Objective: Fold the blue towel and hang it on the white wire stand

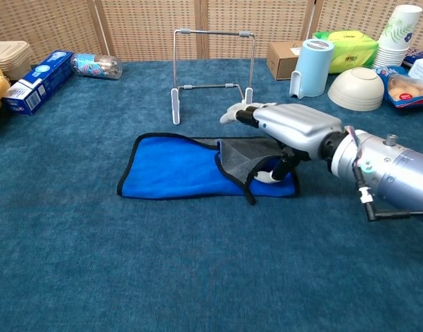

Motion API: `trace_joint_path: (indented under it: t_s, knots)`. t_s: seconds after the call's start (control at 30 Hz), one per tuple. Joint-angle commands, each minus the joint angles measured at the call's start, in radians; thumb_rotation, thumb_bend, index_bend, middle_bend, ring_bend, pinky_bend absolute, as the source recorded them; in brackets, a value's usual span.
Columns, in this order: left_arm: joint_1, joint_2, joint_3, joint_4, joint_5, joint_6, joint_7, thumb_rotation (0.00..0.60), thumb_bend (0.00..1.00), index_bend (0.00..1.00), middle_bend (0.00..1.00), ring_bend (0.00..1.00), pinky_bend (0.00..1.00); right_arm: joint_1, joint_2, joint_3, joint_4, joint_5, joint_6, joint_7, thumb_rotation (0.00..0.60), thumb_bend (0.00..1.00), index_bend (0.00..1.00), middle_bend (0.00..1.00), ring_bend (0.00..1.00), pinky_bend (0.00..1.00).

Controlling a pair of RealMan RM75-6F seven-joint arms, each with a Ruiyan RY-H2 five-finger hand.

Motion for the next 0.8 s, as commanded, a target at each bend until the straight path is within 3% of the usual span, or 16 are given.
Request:
trace_joint_path:
  t_s: [0.03,0.33,0.8]
  knots:
    - [0.000,0.000,-0.002,-0.001,0.001,-0.001,0.004,0.600,0.41,0.21,0.08,0.00,0.00,-0.008,0.023,0.001,-0.037,0.014,0.001,-0.007,0.600,0.28,0.08,0.03,0.00,0.00]
    - [-0.004,-0.001,-0.007,-0.007,0.008,-0.005,0.010,0.600,0.41,0.21,0.08,0.00,0.00,-0.018,0.070,-0.012,-0.155,0.067,-0.016,-0.058,0.600,0.28,0.07,0.02,0.00,0.00]
    - [0.007,0.004,-0.002,-0.010,0.006,-0.005,0.009,0.600,0.41,0.21,0.07,0.00,0.00,0.001,0.025,0.032,-0.071,0.132,-0.020,-0.025,0.600,0.28,0.07,0.02,0.00,0.00]
